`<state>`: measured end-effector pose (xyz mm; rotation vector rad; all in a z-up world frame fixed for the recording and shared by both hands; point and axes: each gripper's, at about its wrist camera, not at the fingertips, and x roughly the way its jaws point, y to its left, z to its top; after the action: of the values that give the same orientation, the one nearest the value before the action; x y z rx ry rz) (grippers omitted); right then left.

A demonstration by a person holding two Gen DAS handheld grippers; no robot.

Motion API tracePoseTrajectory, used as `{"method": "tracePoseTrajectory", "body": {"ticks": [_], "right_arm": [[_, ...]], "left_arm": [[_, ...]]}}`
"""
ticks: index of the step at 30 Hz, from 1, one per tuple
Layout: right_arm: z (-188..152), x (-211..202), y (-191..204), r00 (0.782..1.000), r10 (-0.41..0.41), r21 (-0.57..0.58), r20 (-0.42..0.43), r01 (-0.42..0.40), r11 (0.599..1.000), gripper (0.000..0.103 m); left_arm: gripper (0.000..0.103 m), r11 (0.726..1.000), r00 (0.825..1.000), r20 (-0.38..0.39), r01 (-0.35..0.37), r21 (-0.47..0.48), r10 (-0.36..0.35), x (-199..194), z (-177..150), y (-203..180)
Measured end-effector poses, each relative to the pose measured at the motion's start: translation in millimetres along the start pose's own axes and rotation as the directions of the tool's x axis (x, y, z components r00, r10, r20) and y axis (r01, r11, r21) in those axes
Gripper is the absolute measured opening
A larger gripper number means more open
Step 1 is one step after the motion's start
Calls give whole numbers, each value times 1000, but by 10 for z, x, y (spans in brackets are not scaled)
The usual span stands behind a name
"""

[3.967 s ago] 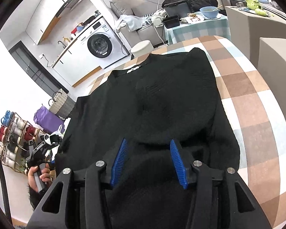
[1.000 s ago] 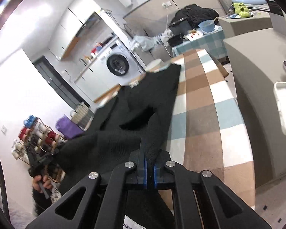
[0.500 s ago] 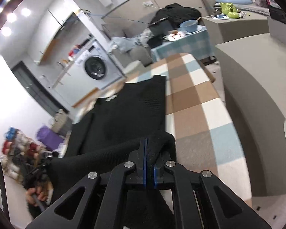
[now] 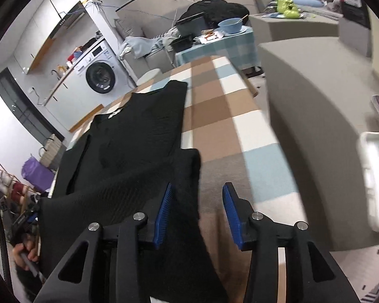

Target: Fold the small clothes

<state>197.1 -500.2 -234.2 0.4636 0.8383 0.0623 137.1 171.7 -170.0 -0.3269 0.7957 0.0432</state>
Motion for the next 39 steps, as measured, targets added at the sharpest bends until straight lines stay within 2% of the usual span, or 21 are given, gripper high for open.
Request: {"method": "tracePoseTrajectory", "body": {"ticks": [2, 3, 5, 8, 10, 12, 17, 22, 26, 28, 30, 31, 32, 33, 34, 36, 39], "right_arm": [[51, 128, 22, 997, -73, 8, -21, 73, 997, 37], [68, 174, 33, 993, -117, 3, -28, 117, 993, 37], [88, 204, 49, 988, -146, -7, -41, 146, 989, 37], [53, 63, 46, 992, -126, -24, -28, 126, 992, 39], [-44, -75, -4, 996, -77, -21, -33, 77, 997, 41], [-191, -176, -44, 997, -34, -15, -62, 33, 999, 43], [-528, -251, -30, 995, 12, -56, -102, -18, 998, 43], [-578, -197, -16, 994, 33, -65, -104, -39, 997, 43], [-612, -249, -16, 994, 41, -76, -102, -49, 996, 43], [-645, -278, 10, 993, 49, -101, -104, -59, 993, 43], [-660, -280, 26, 994, 46, -118, -102, -58, 991, 43], [-663, -269, 32, 994, 45, -124, -101, -57, 991, 42], [-660, -254, 30, 994, 40, -127, -99, -53, 990, 30], [-660, -252, 31, 995, 45, -128, -94, -57, 990, 21], [-656, -262, 38, 994, 63, -132, -89, -74, 988, 6], [-655, -367, 55, 993, 106, -151, -49, -112, 982, 5], [-638, -651, 71, 981, 188, -169, 52, -177, 970, 5]], "left_arm": [[40, 1000, 1000, -18, -14, 8, 14, 113, 43, -50], [39, 999, 999, -25, -40, 18, 40, 164, 59, -72], [39, 995, 994, -41, -99, 31, 100, 295, 92, -84], [41, 997, 996, -54, -73, 9, 73, 275, 73, -40], [47, 999, 998, -55, -39, -2, 39, 191, 18, 12], [51, 999, 997, -63, -37, -2, 37, 101, -65, 40], [51, 999, 994, -110, -16, 37, 20, 2, -302, 12], [51, 995, 990, -137, -32, 93, 44, -40, -498, -62], [51, 995, 989, -144, -20, 94, 34, -73, -569, -80], [40, 995, 991, -135, -13, 99, 26, -111, -597, -87], [16, 994, 991, -129, -13, 112, 27, -139, -606, -98], [11, 993, 993, -119, -14, 118, 28, -161, -614, -98], [6, 993, 994, -110, -16, 117, 29, -180, -620, -96], [6, 994, 996, -91, -16, 110, 26, -219, -619, -93], [5, 994, 997, -76, -12, 108, 21, -261, -615, -86], [4, 994, 1000, -19, -10, 112, 12, -413, -604, -100], [4, 994, 998, 56, -2, 105, -4, -696, -573, -115]]}}
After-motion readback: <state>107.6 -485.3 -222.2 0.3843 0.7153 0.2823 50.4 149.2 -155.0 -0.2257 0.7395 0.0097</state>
